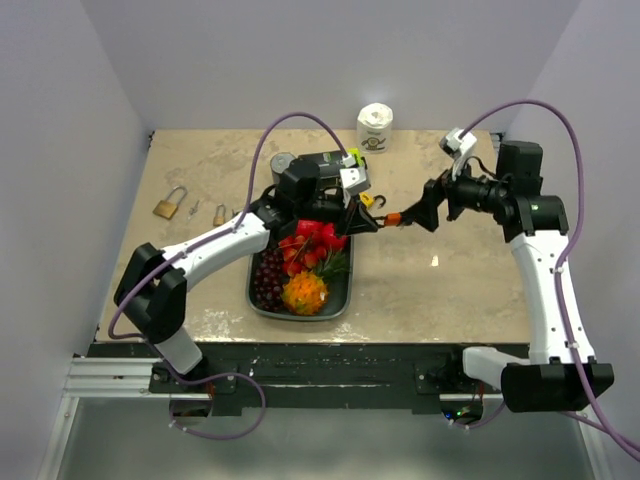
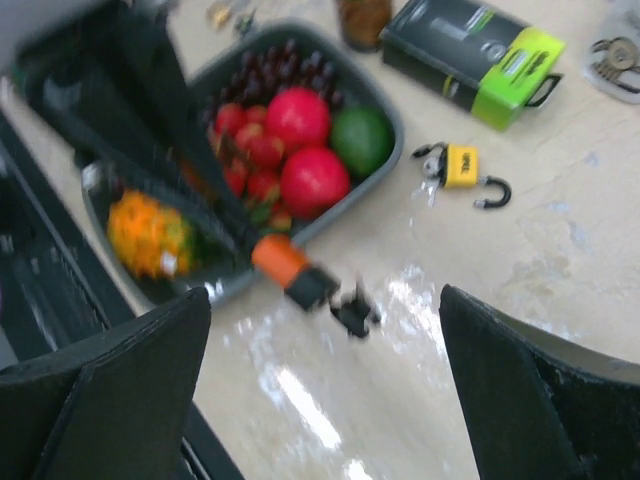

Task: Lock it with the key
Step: Pick up the lock from the center of the board, then lock the lock.

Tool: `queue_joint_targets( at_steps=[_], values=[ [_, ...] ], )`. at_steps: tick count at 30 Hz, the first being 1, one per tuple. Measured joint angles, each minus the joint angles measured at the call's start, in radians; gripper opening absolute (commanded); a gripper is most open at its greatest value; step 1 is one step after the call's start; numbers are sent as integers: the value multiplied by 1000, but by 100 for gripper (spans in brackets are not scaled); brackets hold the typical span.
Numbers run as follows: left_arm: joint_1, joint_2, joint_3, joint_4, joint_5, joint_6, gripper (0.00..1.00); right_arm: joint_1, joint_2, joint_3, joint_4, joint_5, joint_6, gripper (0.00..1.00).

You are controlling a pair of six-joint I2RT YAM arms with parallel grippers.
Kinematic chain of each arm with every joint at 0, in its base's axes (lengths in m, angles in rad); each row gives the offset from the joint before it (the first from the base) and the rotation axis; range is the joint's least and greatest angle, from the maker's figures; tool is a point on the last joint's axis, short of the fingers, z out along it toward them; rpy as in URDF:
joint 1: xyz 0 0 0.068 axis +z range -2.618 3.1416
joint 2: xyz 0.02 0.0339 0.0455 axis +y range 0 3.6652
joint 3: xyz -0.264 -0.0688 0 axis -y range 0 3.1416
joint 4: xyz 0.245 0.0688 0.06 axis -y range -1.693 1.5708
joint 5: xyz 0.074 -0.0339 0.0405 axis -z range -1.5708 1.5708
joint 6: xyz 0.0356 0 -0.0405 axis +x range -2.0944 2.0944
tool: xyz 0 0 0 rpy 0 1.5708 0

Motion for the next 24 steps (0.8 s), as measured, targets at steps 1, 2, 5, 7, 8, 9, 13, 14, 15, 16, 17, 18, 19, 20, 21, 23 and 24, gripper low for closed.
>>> queue_joint_targets(
  at_steps=[1,2,5,7,8,9,13,14,15,16,17,18,19,20,21,23,24],
  values=[
    [13,-11,0,-35,18,37,0,0,0,8,-61,-23,-80,99],
    [18,-19,0,-64,36,67,0,0,-1,13,-111,-40,-145,99],
    [13,-34,0,-135,88,126,0,0,-8,26,-291,-105,-402,99],
    [8,-43,-1,-170,117,149,0,0,-15,26,-380,-133,-527,97],
    [4,-48,-1,-182,135,158,0,2,-19,24,-421,-145,-589,96],
    [2,-49,-1,-183,139,161,0,5,-24,20,-451,-158,-642,94],
    [-2,-60,-1,-183,166,164,0,39,-38,-4,-521,-165,-777,81],
    [-4,-62,-1,-181,170,163,0,56,-39,-13,-528,-164,-793,79],
    [-5,-64,-1,-179,173,162,0,77,-40,-21,-527,-162,-800,78],
    [-6,-65,-1,-179,175,161,0,96,-42,-29,-523,-161,-799,77],
    [-8,-66,-1,-177,178,156,0,117,-45,-39,-514,-156,-796,74],
    [-11,-67,-1,-177,183,152,0,137,-50,-49,-496,-148,-789,72],
    [-15,-67,-1,-175,185,145,0,152,-53,-58,-481,-142,-779,71],
    [-18,-69,-2,-174,187,142,0,169,-59,-68,-460,-133,-764,67],
    [-23,-72,-3,-172,190,138,0,183,-63,-76,-444,-130,-752,66],
    [-27,-83,-10,-165,194,137,0,203,-67,-80,-422,-127,-733,63],
    [-28,-89,-14,-163,196,137,0,210,-67,-80,-415,-126,-726,59]
  ],
)
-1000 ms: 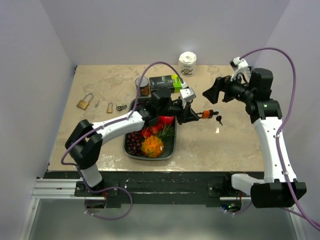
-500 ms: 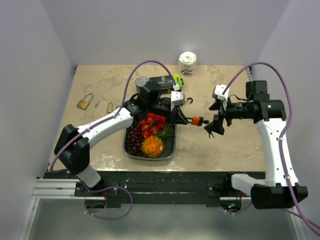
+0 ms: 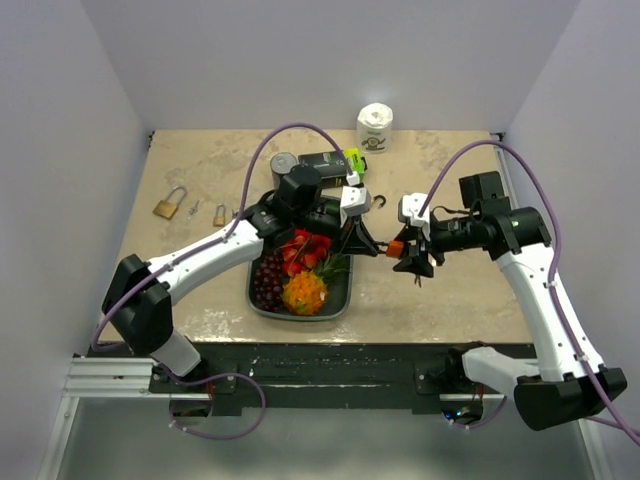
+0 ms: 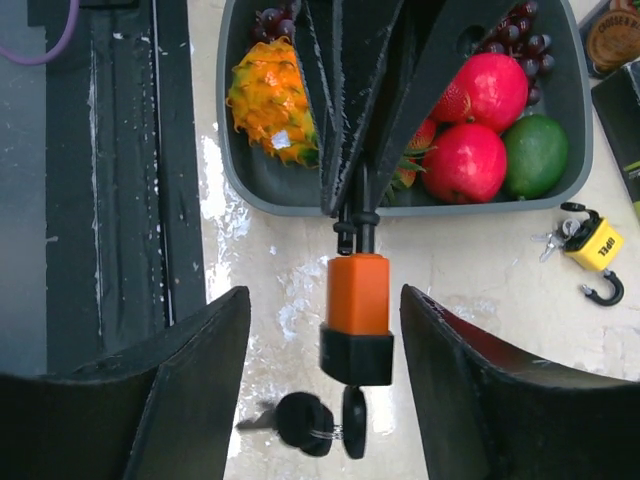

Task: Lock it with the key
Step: Lock the lock.

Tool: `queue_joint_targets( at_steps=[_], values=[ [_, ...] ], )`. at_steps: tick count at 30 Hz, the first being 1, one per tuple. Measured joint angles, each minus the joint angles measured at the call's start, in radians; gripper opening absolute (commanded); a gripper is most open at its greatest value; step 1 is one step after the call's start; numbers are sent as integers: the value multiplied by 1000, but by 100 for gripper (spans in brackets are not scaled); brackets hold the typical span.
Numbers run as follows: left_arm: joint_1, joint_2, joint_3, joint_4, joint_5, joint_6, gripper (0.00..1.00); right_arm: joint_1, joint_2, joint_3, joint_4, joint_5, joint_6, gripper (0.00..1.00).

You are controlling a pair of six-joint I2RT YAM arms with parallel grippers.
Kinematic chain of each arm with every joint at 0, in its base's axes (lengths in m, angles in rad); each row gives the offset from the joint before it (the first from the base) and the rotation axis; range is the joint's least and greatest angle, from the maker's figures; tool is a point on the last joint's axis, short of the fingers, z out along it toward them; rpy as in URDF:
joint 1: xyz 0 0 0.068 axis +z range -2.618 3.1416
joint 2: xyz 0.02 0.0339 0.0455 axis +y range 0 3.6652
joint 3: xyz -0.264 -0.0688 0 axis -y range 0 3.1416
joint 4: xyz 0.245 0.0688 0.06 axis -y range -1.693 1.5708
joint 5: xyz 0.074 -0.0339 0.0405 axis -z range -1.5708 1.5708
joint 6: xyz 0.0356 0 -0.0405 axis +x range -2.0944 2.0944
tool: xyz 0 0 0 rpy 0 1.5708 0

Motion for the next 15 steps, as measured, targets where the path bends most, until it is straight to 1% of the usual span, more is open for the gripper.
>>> queue_joint_targets(
  at_steps=[2,5,9,10,15],
  values=[
    [-2,-16,-8,6,8,0,0,8,0,-2,9,3,11,57],
    [-2,-41,-19,14,14,-3,0,15,0,-3,13,17,23,58],
    [-2,-54,-19,29,15,-4,0,24,8,-3,13,22,24,50],
    [-2,-55,-19,31,16,-4,0,25,12,-3,13,23,24,46],
    [-2,-57,-35,42,14,-8,0,39,19,-3,24,21,37,33]
  ],
)
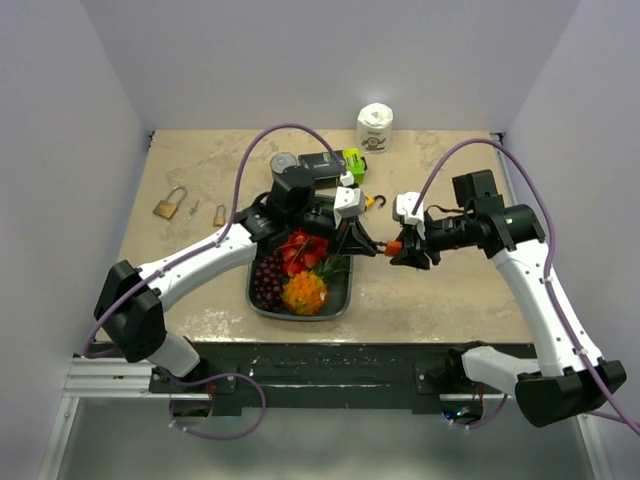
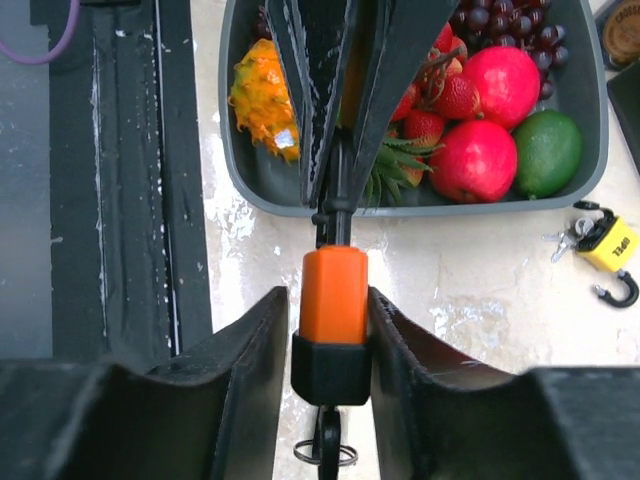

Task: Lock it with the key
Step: Lock the lock.

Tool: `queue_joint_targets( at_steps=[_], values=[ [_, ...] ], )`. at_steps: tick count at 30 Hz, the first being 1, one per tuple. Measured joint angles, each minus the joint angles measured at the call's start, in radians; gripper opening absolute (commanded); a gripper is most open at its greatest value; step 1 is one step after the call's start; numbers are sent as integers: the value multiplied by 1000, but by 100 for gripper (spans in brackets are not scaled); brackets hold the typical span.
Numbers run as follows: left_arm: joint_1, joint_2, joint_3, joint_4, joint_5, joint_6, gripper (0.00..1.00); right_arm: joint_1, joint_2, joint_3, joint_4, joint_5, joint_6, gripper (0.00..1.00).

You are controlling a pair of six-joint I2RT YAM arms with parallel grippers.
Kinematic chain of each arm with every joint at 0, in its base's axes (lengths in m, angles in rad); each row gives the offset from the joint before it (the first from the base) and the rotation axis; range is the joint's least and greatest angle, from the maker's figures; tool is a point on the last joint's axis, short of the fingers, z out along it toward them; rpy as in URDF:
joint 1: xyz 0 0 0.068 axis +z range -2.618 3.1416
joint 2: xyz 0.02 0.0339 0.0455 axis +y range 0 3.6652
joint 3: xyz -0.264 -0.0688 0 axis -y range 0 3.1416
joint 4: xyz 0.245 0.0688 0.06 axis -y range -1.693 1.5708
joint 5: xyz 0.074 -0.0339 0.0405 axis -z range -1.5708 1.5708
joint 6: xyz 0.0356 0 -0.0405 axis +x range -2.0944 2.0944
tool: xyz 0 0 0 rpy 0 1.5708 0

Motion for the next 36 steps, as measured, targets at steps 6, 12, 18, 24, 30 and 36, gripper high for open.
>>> queue_joint_targets(
  at_steps=[6,12,18,24,30,36],
  values=[
    [-5,-4,-13,2,1,-10,0,24,17,0,14,3,24,1],
    [-21,-10,-25,2,-24,-9,0,45,28,0,17,8,58,0],
    [-43,-14,-33,9,-53,-11,0,77,27,0,24,43,126,0],
    [-49,-13,-47,28,-53,-28,0,104,11,-15,51,84,210,0],
    [-49,-5,-66,74,-31,-71,0,130,-1,-25,70,124,293,0],
    [-53,3,-86,103,-8,-90,0,155,-12,-51,83,140,334,0]
  ],
)
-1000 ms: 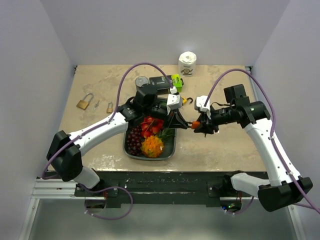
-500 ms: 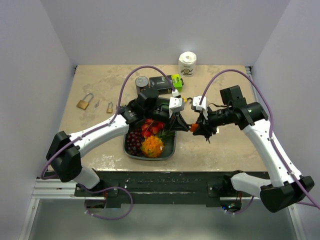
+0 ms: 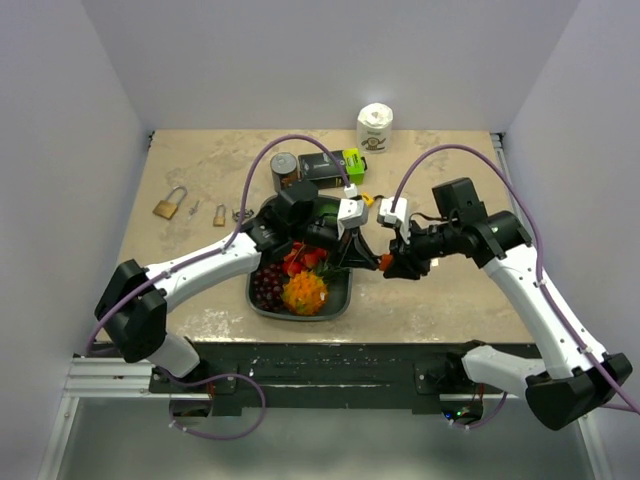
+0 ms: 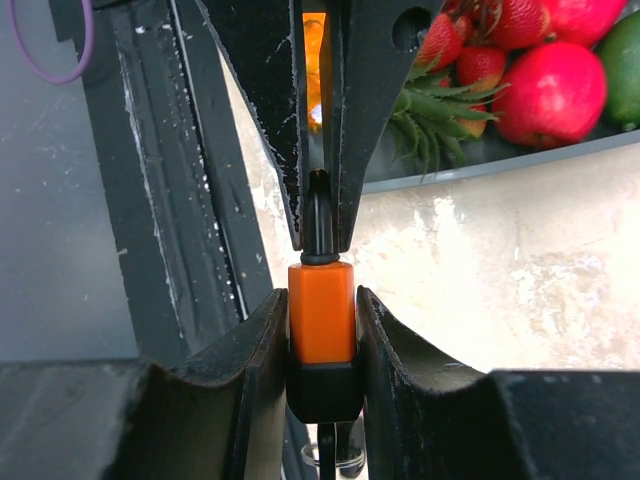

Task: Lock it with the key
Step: Lock the lock.

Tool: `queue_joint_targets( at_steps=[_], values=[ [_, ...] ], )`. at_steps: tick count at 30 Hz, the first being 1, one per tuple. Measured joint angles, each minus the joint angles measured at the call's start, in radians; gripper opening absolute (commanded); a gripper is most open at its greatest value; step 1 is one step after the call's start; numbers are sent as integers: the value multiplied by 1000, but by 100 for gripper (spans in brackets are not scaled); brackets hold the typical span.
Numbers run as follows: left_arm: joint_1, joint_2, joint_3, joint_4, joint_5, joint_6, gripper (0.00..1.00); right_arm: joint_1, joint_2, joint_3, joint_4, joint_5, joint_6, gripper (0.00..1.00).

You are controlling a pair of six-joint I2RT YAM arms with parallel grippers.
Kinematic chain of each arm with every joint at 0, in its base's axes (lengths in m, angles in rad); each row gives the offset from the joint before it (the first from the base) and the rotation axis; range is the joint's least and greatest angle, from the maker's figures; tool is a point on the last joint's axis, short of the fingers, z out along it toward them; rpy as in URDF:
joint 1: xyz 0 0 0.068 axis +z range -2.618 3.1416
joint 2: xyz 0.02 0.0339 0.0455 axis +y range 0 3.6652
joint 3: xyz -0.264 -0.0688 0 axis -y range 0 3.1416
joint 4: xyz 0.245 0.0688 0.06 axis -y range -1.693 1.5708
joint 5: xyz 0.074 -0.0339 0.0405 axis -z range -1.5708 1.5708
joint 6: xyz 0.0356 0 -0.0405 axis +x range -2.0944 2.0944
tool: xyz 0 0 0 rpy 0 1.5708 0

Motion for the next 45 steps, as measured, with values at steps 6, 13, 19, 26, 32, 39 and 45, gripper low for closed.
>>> queue_joint_targets(
  at_steps=[6,13,19,26,32,39,45],
  values=[
    [-4,1,-21,13,24,-14,0,28,-7,-17,-4,21,27,0],
    [26,-47,-67,27,39,-13,0,60,-31,-37,53,29,68,52],
    [108,-136,-73,-52,36,86,0,102,-49,-42,256,5,151,78],
    [225,-238,-73,-276,29,253,0,95,-53,-37,285,13,167,66],
    [240,-270,-73,-395,29,345,0,91,-46,-31,275,13,142,55],
    [240,-273,-74,-416,33,359,0,91,-22,-28,275,9,121,44],
    [240,-273,-74,-415,37,359,0,91,-2,-28,276,6,98,33]
  ],
)
